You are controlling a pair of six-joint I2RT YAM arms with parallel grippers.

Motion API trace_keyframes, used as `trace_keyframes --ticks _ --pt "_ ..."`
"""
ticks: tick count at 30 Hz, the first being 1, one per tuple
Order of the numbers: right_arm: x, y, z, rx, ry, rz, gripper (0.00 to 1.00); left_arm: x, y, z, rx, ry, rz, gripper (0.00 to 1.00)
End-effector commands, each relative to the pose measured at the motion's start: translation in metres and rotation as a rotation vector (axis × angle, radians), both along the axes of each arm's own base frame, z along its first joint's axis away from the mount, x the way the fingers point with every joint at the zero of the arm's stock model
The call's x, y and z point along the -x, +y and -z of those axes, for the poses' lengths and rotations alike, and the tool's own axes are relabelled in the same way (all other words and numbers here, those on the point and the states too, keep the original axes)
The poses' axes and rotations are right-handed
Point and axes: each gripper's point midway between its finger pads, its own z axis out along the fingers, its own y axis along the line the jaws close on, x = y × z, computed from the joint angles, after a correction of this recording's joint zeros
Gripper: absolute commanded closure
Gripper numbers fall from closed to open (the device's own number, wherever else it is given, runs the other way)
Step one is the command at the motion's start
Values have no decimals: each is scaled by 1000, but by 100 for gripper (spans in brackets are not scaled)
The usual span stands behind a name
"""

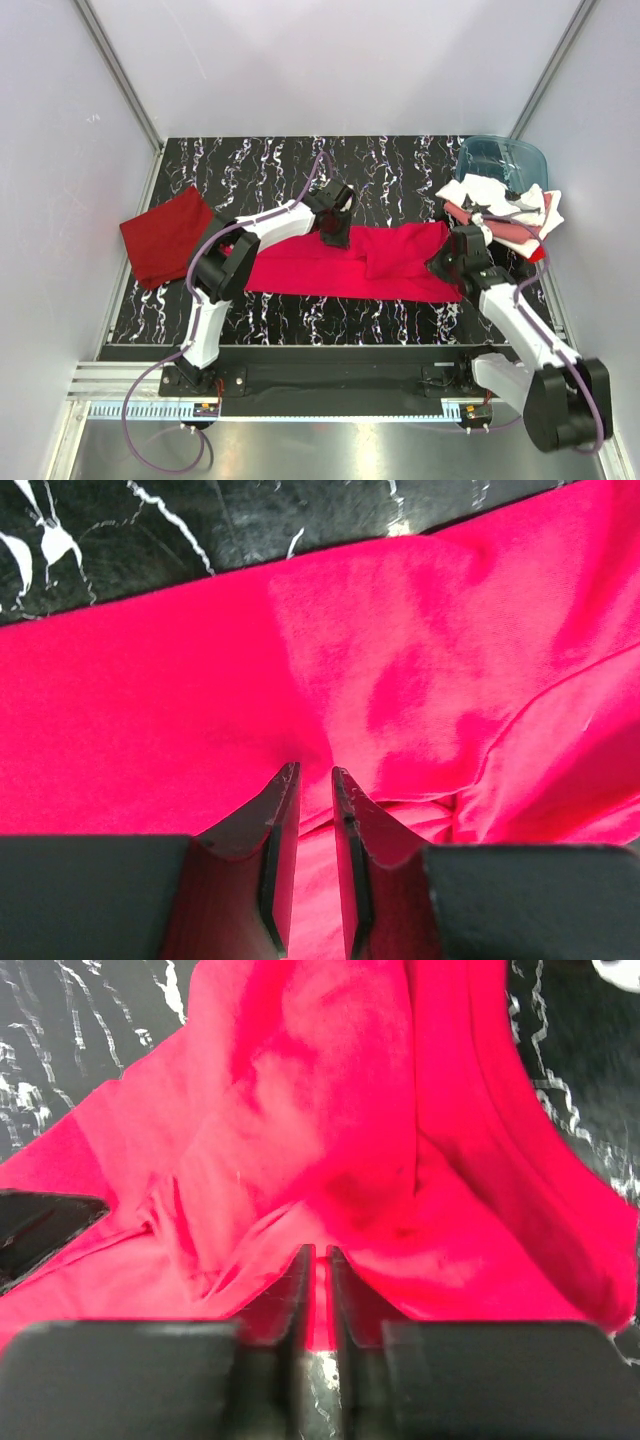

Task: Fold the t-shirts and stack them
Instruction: Fold the tshirt

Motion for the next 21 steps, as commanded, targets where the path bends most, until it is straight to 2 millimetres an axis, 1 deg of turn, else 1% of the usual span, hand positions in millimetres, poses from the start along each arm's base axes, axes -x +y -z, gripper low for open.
trace_keyframes --ticks 1,2,3,4,5,6,7,8,9,10,11,12,13,14,15,16,17,18,19,20,21 --pt "13 -1 -3 -52 -20 43 74 -9 -1 -12 5 -26 -23 77" --pt "16 -1 -10 -68 -49 51 73 -9 0 -12 4 -27 -25 77" --pt "21 -1 -7 -73 -50 56 72 -9 0 -14 6 -30 -26 77" --pt "22 -1 -9 -84 -67 60 64 -9 0 -15 8 -32 -26 77" --pt "22 0 -19 -100 -122 58 63 -8 0 -13 6 -30 -26 77" --pt "23 0 -21 -109 -146 58 54 -8 1 -14 6 -30 -26 77" --pt "26 -1 -17 -115 -154 61 46 -8 0 -15 9 -29 -26 77" --pt "22 0 -26 -127 -205 62 37 -9 1 -14 7 -28 -30 77" --pt "21 0 -27 -129 -213 64 36 -8 1 -15 9 -27 -28 77" --pt "17 0 -33 -130 -225 64 35 -9 1 -15 9 -27 -30 77" --pt "14 0 -28 -110 -191 55 35 -8 1 -17 11 -29 -29 77" --pt "10 4 -29 -110 -174 31 36 -9 2 -18 11 -33 -32 77" --pt "-1 8 -43 -105 -189 10 36 -9 2 -19 10 -38 -34 77" --pt "-5 9 -29 -71 -115 -13 37 -8 4 -21 8 -44 -36 77" --pt "-10 10 -29 -57 -93 -24 40 -9 5 -23 7 -51 -41 77" --pt "-22 11 -40 -46 -100 -35 42 -10 4 -25 17 -58 -39 77" --pt "-26 12 -26 -18 -41 -55 46 -7 5 -25 19 -57 -38 77" --pt "-32 11 -25 -9 -31 -59 51 -7 4 -31 34 -68 -34 77" --pt "-39 13 -27 -3 -31 -66 66 -7 0 -35 56 -77 -25 76" --pt "-45 14 -16 3 -6 -73 74 -4 -1 -35 64 -79 -17 76" --pt "-48 15 -13 3 2 -72 80 -3 -2 -39 74 -86 -12 76"
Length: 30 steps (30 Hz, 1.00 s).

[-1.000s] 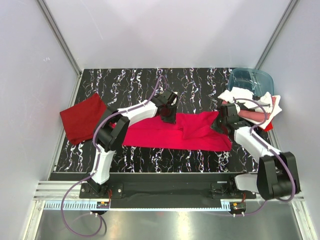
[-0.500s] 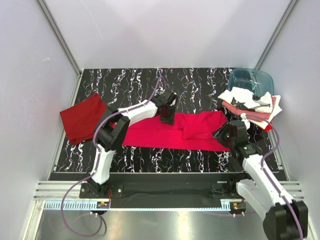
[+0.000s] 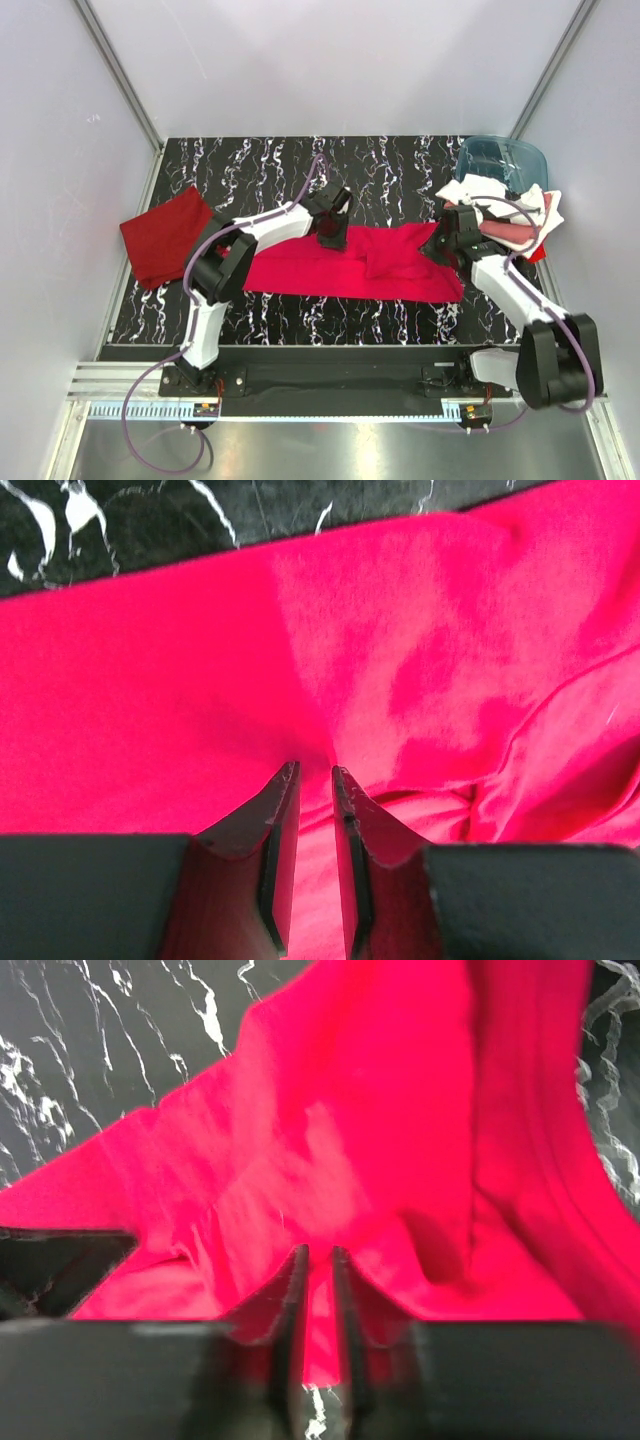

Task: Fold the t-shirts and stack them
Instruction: Fold the tshirt

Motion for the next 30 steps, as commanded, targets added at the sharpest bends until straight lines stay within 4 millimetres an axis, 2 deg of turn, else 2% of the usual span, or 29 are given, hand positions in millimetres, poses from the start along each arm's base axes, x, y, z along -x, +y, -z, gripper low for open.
trace_keyframes --ticks 1,3,9,11,13,14,19,25,26,30 --pt "-24 5 -6 14 -21 -43 94 -8 -15 -46 113 -105 18 76" --pt "-29 8 9 4 27 -36 100 -4 -21 -50 131 -115 44 76" --pt "-30 10 41 -18 150 55 100 5 -40 -58 150 -144 109 76" --pt "-23 7 52 -8 220 101 100 4 -40 -59 150 -148 108 76" --pt "-22 1 53 24 251 148 100 5 -39 -58 144 -145 106 76" --pt "-13 0 59 37 296 166 100 5 -39 -59 144 -147 105 76" --pt "4 -1 59 93 361 179 100 6 -40 -58 152 -138 109 76" --pt "36 9 57 95 392 145 100 9 -44 -61 159 -143 126 76" --pt "37 10 52 84 373 143 100 9 -46 -62 162 -147 130 76" --pt "61 9 53 63 384 135 99 13 -50 -64 164 -153 150 76"
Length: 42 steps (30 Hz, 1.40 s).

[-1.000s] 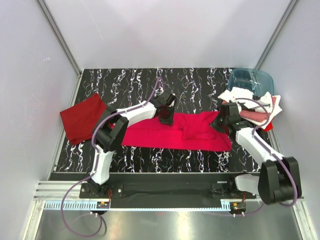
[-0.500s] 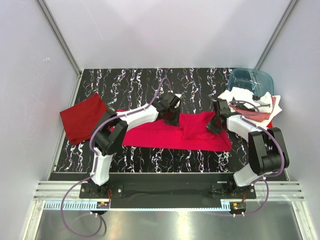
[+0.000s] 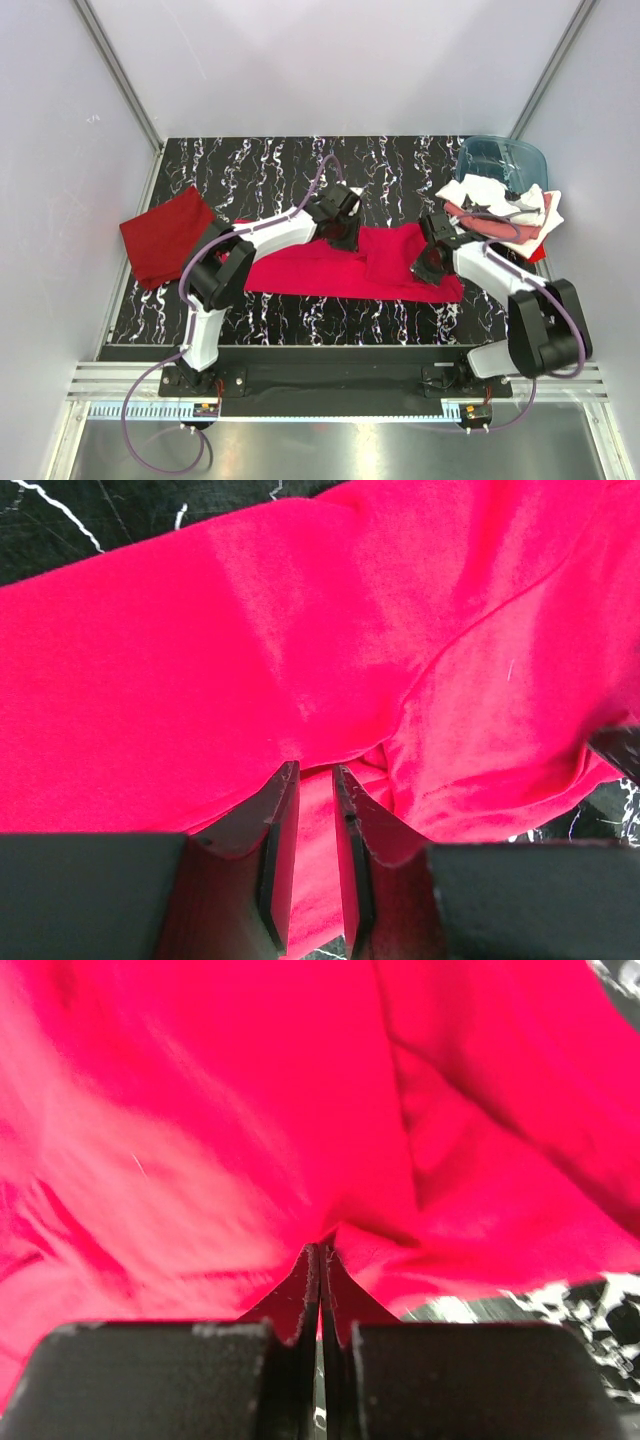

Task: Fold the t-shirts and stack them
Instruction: Fold the tshirt

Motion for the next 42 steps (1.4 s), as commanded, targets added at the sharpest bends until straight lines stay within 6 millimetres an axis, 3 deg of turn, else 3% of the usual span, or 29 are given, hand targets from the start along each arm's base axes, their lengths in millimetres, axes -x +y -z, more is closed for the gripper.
trace_keyframes --ticks 1,6,9,14,18,21,23,24,25,27,28,29,30,32,33,37,40,42 --pt "21 -6 -10 0 -10 27 99 -5 -19 -43 91 -88 47 76" --pt "38 -15 -20 -3 -65 41 97 -3 -20 -43 92 -87 51 76" --pt "28 -14 -41 -25 -165 39 94 -3 -21 -43 95 -86 55 75" --pt "-1 -9 -76 -25 -289 18 88 -2 -18 -45 90 -93 50 76" --pt "-29 -11 -84 28 -320 8 88 -5 -12 -41 58 -86 5 76" --pt "-56 -22 -84 87 -336 52 89 -8 7 -34 14 -43 -88 77" --pt "-76 -25 -72 127 -313 56 89 -11 18 -40 37 -47 -130 77" --pt "-83 -25 -80 131 -341 57 90 -12 23 -35 30 -44 -145 77" --pt "-89 -29 -69 168 -310 61 91 -18 29 -46 52 -73 -167 77" --pt "-107 -29 -73 198 -324 57 94 -21 39 -50 58 -86 -205 77" --pt "-111 -30 -56 224 -280 47 95 -23 49 -52 61 -89 -231 77" --pt "-121 -32 -57 247 -285 54 97 -24 53 -52 71 -84 -255 77" --pt "-122 -34 -38 278 -228 44 99 -29 61 -54 66 -97 -289 77" --pt "-133 -38 -29 324 -198 52 100 -32 74 -52 83 -88 -335 77" --pt "-127 -42 -8 354 -122 53 100 -34 79 -52 92 -84 -348 77" --pt "-132 -64 14 461 -16 124 100 -35 87 -53 99 -86 -368 77" --pt "-124 -84 37 469 94 175 100 -38 93 -55 90 -96 -384 77" --pt "-131 -92 37 457 111 202 100 -41 101 -53 72 -103 -409 77"
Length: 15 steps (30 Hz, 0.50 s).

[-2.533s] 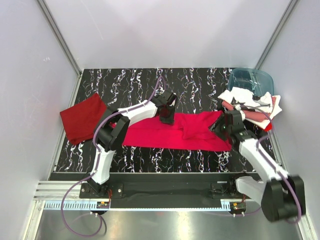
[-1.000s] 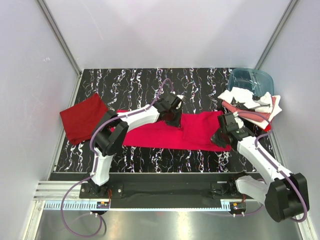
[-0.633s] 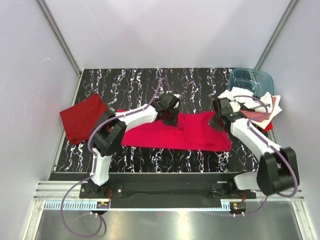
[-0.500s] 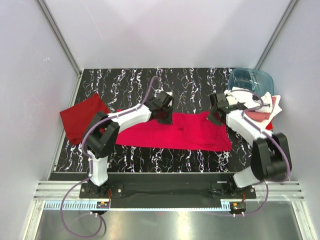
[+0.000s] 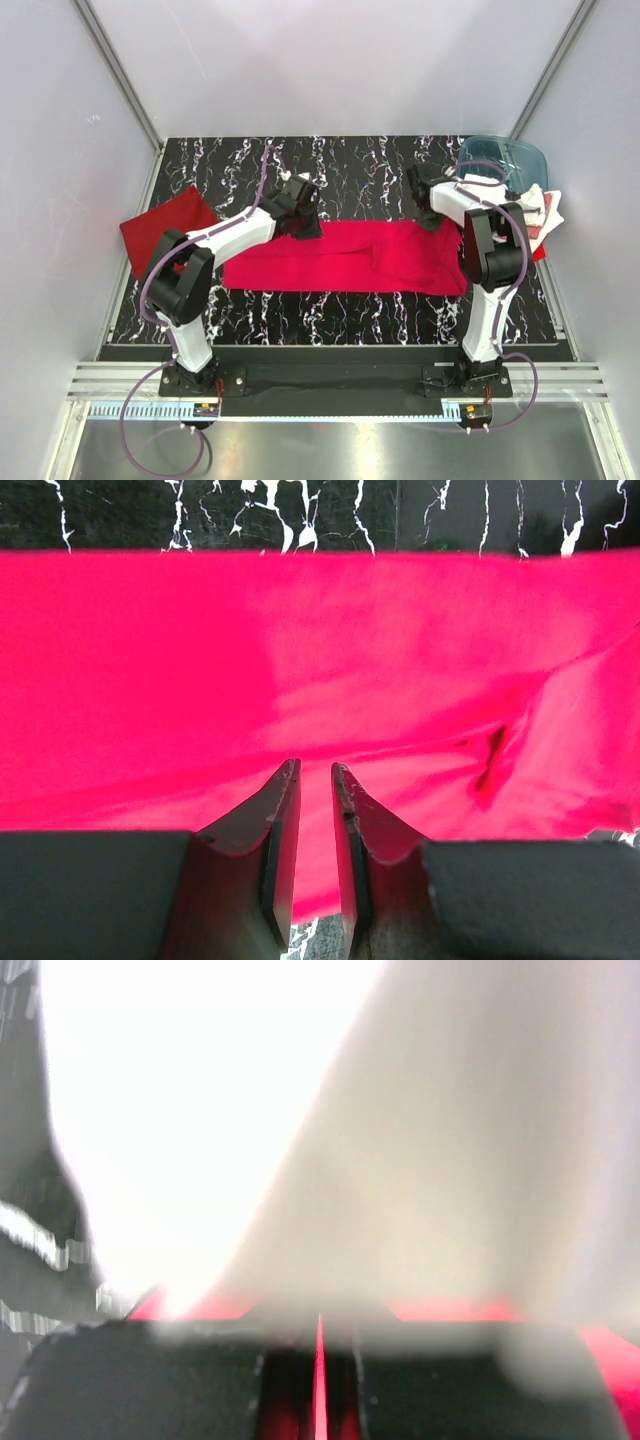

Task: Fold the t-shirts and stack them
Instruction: Fold the tshirt

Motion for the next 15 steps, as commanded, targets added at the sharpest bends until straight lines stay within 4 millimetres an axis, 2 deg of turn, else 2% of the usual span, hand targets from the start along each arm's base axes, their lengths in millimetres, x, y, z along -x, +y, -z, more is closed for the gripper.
trace_keyframes --ticks 1,6,10,11,12,13,14,15 --pt "15 -39 17 72 109 116 100 -15 12 -21 15 -73 -68 77" --pt "4 -53 10 76 75 171 100 -23 37 -13 2 -49 -153 78" --pt "-5 -54 2 74 48 170 100 -28 69 -12 -68 -72 -251 76" --pt "-2 -46 6 30 57 149 100 -28 76 -18 -83 -89 -270 75" --pt "-14 -39 -5 -10 -5 106 100 -30 86 -21 -122 -114 -308 74" --pt "-16 -32 -8 -48 -28 80 99 -31 91 -23 -139 -124 -322 73" --pt "-9 -21 -5 -95 -26 44 98 -31 97 -26 -157 -133 -335 72" --pt "-19 -16 -27 -114 -115 15 93 -32 104 -27 -187 -148 -359 71"
